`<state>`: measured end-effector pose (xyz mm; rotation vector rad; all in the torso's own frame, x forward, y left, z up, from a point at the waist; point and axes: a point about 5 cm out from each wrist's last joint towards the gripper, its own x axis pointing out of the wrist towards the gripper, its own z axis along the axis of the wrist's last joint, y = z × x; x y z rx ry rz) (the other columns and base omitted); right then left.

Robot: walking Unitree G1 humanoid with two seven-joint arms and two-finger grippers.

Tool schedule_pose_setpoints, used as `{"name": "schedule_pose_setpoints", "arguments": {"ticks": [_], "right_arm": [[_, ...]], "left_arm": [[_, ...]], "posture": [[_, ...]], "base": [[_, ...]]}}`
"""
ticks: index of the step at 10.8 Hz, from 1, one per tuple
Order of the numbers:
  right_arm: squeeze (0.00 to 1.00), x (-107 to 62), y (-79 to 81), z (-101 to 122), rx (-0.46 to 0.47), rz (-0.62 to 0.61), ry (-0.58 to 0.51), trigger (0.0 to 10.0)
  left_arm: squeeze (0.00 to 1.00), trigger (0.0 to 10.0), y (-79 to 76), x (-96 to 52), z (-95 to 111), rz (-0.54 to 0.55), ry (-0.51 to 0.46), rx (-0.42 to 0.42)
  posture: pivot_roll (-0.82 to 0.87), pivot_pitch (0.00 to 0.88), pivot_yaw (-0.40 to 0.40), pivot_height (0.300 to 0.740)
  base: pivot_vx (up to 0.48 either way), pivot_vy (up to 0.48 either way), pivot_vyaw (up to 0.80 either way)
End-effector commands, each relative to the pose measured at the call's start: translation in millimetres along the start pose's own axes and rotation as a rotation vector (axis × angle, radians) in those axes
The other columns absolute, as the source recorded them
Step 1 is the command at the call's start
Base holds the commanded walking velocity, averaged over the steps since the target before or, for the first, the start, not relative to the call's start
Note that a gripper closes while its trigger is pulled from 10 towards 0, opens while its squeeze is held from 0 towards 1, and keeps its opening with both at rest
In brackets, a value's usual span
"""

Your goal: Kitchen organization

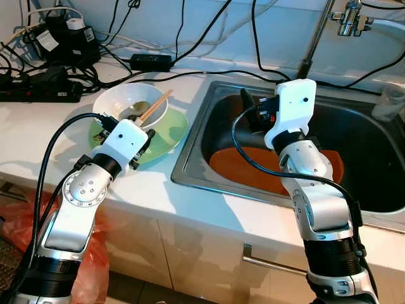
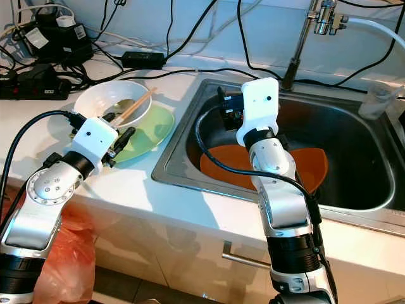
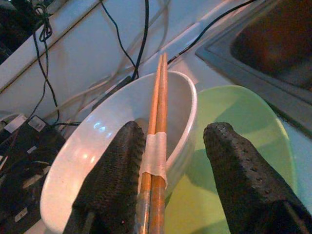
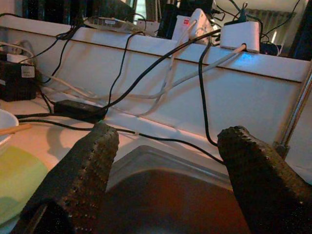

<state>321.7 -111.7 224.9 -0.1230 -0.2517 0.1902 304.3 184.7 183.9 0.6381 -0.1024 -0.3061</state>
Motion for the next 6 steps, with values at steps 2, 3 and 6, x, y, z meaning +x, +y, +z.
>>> {"name": "schedule_pose_setpoints", "arguments": {"ticks": [2, 3, 6], "right_arm": [[0.00, 0.5, -3.0, 3, 0.004, -0.016, -0.017, 10.0], [0.00, 0.3, -2.9, 3, 0.004, -0.016, -0.017, 10.0], [0.00, -0.1, -3.6, 3, 0.001, -0.020, -0.018, 10.0]], "left_arm": [[0.00, 0.0, 4.5, 3.4, 4, 0.019, -0.007, 0.028], [0.00, 0.0, 8.1, 4.2, 6, 0.046, -0.018, 0.041], [0.00, 0.0, 15.8, 7.8, 13, 0.114, -0.052, 0.060]], "posture": [[0.02, 0.000, 0.013, 0.740], [0.02, 0.000, 0.015, 0.740], [0.01, 0.000, 0.017, 0.740]], "base": [[0.000, 0.000, 0.00], [0.000, 0.000, 0.00], [0.000, 0.000, 0.00]]}}
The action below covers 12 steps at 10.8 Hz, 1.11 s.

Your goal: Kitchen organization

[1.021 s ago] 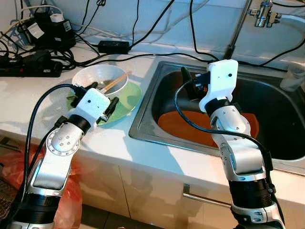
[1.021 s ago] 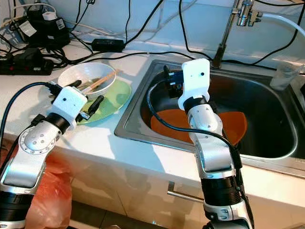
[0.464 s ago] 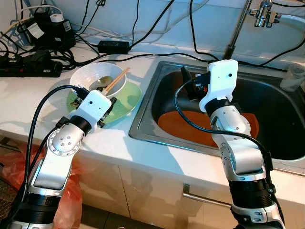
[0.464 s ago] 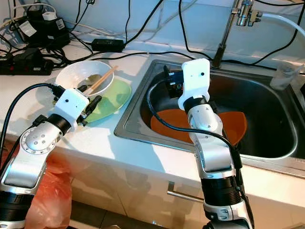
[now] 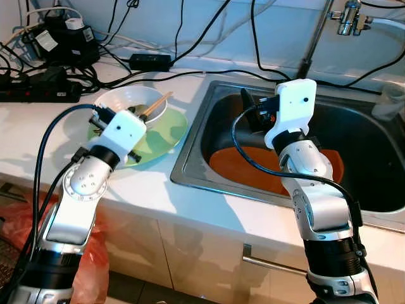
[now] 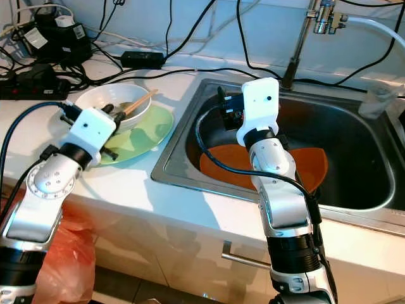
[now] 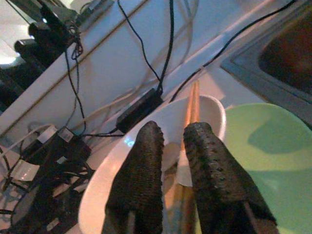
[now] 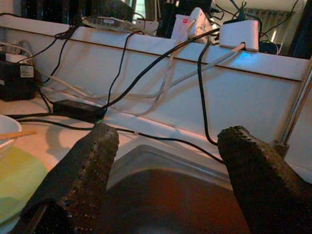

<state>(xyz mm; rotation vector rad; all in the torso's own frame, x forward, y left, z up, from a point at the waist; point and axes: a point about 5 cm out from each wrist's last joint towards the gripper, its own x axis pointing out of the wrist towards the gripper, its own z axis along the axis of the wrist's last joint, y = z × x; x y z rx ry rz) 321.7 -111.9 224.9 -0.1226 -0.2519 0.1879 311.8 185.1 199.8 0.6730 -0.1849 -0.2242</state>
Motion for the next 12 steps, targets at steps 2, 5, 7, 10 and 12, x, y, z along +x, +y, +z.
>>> {"name": "schedule_pose_setpoints", "arguments": {"ticks": [2, 5, 7, 10, 12], "right_arm": [[0.00, -0.6, -4.2, 3, -0.001, -0.021, -0.017, 10.0], [0.00, -0.5, -4.6, 3, -0.003, -0.021, -0.018, 10.0], [0.00, -0.8, -4.7, 4, -0.003, -0.023, -0.021, 10.0], [0.00, -1.8, -4.9, 4, -0.007, -0.029, -0.021, 10.0], [0.00, -1.7, -4.6, 4, -0.006, -0.031, -0.021, 10.0]], "left_arm": [[0.00, 0.0, 2.2, 2.0, 1, 0.014, -0.008, 0.008], [0.00, 0.0, 1.0, 3.0, 1, 0.012, -0.012, 0.004], [0.00, 0.0, 10.2, 4.4, 10, 0.113, -0.072, 0.033], [0.00, 0.0, 22.8, 6.2, 30, 0.256, -0.197, 0.040], [0.00, 0.0, 24.4, 13.0, 46, 0.317, -0.275, 0.019]], "posture": [[0.01, 0.000, 0.019, 0.740], [0.01, 0.000, 0.019, 0.740], [0.01, 0.000, 0.019, 0.740], [0.00, 0.000, 0.024, 0.740], [-0.01, 0.000, 0.026, 0.740]], "base": [[0.000, 0.000, 0.00], [0.000, 0.000, 0.00], [0.000, 0.000, 0.00], [0.000, 0.000, 0.00], [0.000, 0.000, 0.00]]}}
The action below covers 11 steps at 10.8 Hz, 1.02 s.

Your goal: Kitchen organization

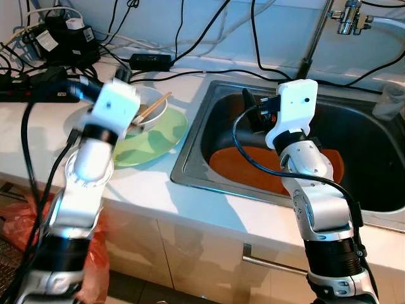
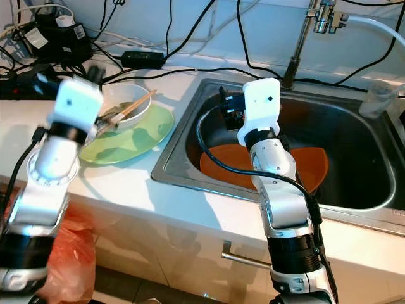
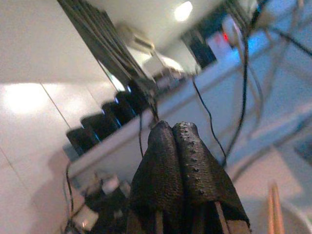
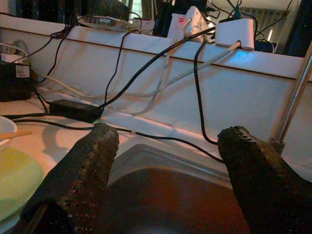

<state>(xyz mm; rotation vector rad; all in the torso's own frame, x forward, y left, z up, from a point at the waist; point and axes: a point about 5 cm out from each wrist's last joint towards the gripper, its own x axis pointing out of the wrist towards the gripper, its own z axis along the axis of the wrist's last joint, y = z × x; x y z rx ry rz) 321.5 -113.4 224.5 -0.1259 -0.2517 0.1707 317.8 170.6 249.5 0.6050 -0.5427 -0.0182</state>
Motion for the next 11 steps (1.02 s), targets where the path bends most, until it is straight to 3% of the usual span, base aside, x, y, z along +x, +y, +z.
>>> {"name": "schedule_pose_setpoints", "arguments": {"ticks": [1, 5, 6, 7, 10, 11], "right_arm": [[0.00, -1.1, -3.3, 4, -0.001, -0.017, -0.023, 10.0], [0.00, -3.1, 0.3, 5, 0.018, 0.055, -0.018, 10.0], [0.00, -4.1, 1.7, 4, 0.042, 0.112, -0.001, 10.0], [0.00, -5.5, 2.8, 3, 0.036, 0.150, 0.002, 10.0], [0.00, -4.3, -2.5, 5, 0.010, 0.128, -0.004, 10.0], [0.00, -5.2, -3.5, 5, 0.000, 0.123, -0.006, 10.0]], "left_arm": [[0.00, 0.0, 1.1, 4.8, 4, 0.020, -0.024, 0.005], [0.00, 0.0, -6.0, 12.5, 2, 0.030, -0.020, -0.009], [0.00, 7.0, -10.0, 12.4, 0, 0.008, -0.009, 0.025], [0.00, 10.0, -13.0, 12.6, 0, 0.019, -0.004, 0.013], [0.00, 10.0, -36.1, 16.3, 9, -0.005, -0.042, -0.049], [0.35, 10.0, -40.1, 19.8, 14, 0.009, -0.059, -0.122]], "posture": [[-0.01, 0.000, 0.029, 0.740], [-0.02, 0.000, 0.037, 0.740], [-0.02, 0.000, 0.037, 0.740], [-0.03, 0.000, 0.033, 0.740], [-0.04, 0.000, 0.027, 0.740], [-0.05, 0.000, 0.032, 0.740]], "base": [[0.000, 0.000, 0.00], [0.000, 0.000, 0.00], [0.000, 0.000, 0.00], [0.000, 0.000, 0.00], [0.000, 0.000, 0.00], [0.000, 0.000, 0.00]]}}
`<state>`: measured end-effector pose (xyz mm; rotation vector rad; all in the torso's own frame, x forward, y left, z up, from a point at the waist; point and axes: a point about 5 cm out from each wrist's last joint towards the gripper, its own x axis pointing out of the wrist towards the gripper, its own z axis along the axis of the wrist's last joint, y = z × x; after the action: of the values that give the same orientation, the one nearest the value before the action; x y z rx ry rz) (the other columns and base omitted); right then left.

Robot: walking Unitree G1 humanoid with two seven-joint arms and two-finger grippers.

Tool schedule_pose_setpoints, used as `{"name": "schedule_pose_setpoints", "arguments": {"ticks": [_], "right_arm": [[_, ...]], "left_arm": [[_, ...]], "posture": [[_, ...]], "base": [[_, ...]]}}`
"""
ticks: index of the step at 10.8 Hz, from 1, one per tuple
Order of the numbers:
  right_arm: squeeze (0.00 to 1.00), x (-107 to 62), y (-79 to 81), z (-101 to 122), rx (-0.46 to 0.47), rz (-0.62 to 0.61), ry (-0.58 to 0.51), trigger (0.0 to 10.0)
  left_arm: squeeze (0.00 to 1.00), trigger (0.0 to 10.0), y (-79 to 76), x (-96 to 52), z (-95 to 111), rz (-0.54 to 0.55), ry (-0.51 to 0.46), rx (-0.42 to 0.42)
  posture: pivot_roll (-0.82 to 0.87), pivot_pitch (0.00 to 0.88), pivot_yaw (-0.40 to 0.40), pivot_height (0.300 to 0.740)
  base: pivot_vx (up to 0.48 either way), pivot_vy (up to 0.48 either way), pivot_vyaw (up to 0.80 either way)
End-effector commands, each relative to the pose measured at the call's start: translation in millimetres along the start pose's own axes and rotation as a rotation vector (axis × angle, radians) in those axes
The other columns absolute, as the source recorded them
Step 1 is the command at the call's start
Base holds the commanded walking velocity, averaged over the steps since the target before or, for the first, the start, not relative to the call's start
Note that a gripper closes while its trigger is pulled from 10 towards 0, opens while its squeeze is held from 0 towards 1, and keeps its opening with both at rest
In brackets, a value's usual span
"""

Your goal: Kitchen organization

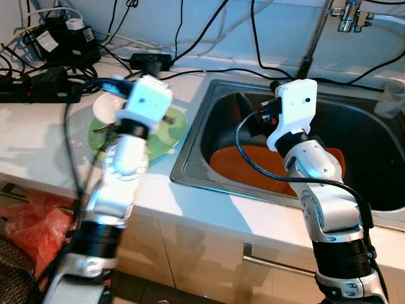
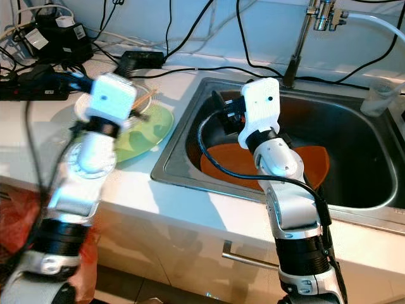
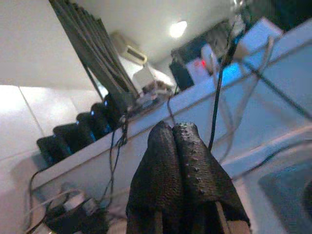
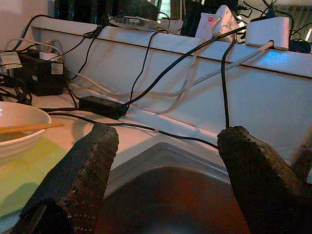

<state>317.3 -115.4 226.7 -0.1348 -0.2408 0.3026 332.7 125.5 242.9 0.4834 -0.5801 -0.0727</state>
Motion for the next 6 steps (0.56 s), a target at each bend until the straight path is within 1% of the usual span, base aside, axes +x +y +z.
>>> {"name": "schedule_pose_setpoints", "arguments": {"ticks": [1, 3, 6], "right_arm": [[0.00, -2.0, -2.4, 2, -0.011, -0.016, -0.007, 10.0], [0.00, -4.0, -4.6, 3, -0.014, -0.009, -0.005, 10.0], [0.00, -18.4, -9.6, 5, -0.017, 0.091, 0.006, 10.0]], "left_arm": [[1.00, 10.0, 2.4, 3.0, 2, 0.018, -0.012, -0.015], [1.00, 10.0, 1.9, 3.8, -1, 0.024, 0.001, -0.054], [1.00, 10.0, -5.1, 3.9, -3, 0.014, 0.003, -0.078]], "posture": [[-0.05, 0.000, 0.033, 0.740], [-0.06, 0.000, 0.038, 0.740], [-0.07, 0.000, 0.041, 0.740]], "base": [[0.000, 0.000, 0.00], [0.000, 0.000, 0.00], [0.000, 0.000, 0.00]]}}
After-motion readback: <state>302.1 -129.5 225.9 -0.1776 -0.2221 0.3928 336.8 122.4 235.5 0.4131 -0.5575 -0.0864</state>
